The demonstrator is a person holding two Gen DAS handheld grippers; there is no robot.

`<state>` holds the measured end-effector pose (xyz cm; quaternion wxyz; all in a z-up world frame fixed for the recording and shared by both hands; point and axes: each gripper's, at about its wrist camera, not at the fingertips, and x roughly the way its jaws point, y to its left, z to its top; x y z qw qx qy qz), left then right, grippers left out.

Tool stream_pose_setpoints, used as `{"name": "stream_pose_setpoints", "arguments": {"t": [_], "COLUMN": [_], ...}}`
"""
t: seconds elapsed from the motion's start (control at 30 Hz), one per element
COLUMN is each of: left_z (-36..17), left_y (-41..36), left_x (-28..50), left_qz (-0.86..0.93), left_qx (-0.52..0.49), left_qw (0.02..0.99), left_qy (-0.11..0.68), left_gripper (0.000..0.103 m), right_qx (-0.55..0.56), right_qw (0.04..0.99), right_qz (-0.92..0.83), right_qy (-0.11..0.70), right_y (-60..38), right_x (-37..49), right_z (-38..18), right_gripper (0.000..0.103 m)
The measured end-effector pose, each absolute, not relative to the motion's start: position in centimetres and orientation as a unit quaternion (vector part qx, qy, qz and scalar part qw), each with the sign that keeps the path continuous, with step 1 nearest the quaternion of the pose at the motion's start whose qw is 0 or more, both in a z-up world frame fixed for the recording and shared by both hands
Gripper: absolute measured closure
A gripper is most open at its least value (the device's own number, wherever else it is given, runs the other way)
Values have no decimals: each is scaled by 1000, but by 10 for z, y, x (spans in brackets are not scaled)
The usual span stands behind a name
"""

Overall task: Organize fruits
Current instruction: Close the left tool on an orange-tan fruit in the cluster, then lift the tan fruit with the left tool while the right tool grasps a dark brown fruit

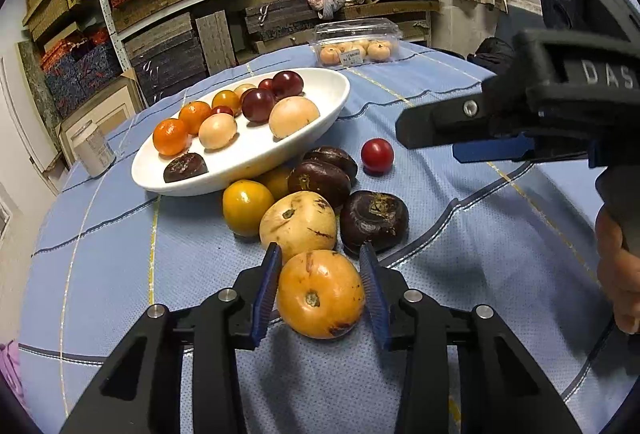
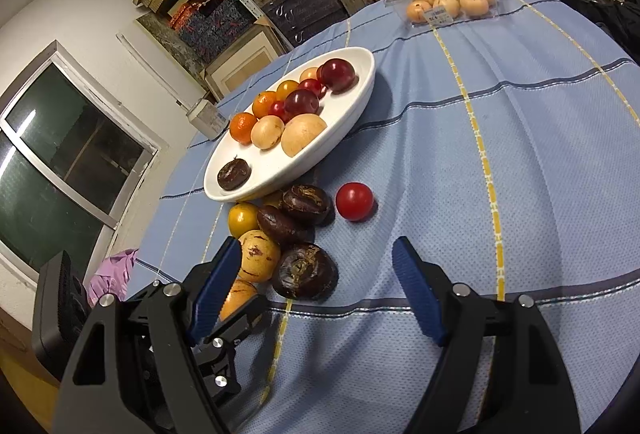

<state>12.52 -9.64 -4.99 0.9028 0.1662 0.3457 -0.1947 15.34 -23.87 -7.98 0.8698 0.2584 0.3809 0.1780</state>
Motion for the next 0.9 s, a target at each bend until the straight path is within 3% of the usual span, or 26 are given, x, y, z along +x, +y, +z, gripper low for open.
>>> {"name": "stream_pose_setpoints", "arguments": {"t": [0.1,0.3,0.7,0.77,0.83,0.9], "left_z": [-45,-32,-28,-29,-28,-27], "left_y": [-89,-51,11,17,18,13], "left_x": [125,125,125,125,123,118], "left_qz": [-193,-183,-143,-142,-155,-166], "left_qx": [150,83,-15,-29,-36,-28], "left_qw": [906,916,921,919,916,917], "left_qy": [345,346,362,367,369,362], "left_gripper": [63,76,71,65,36,24], "right_qx": [256,264,262,258,255,254], "right_qw": [869,866,865,866,866,866], "right_qz": [178,175,177,180,182,184], "right_qy": [383,387,389,389,390,390], "right_y": [-238,-242,-241,-239,-236,-235], "right_x": [154,156,156,155,154,154], "right_z": [-81,-83,-82,-82,-82,-81], "right_gripper": [27,27,26,26,26,26]}}
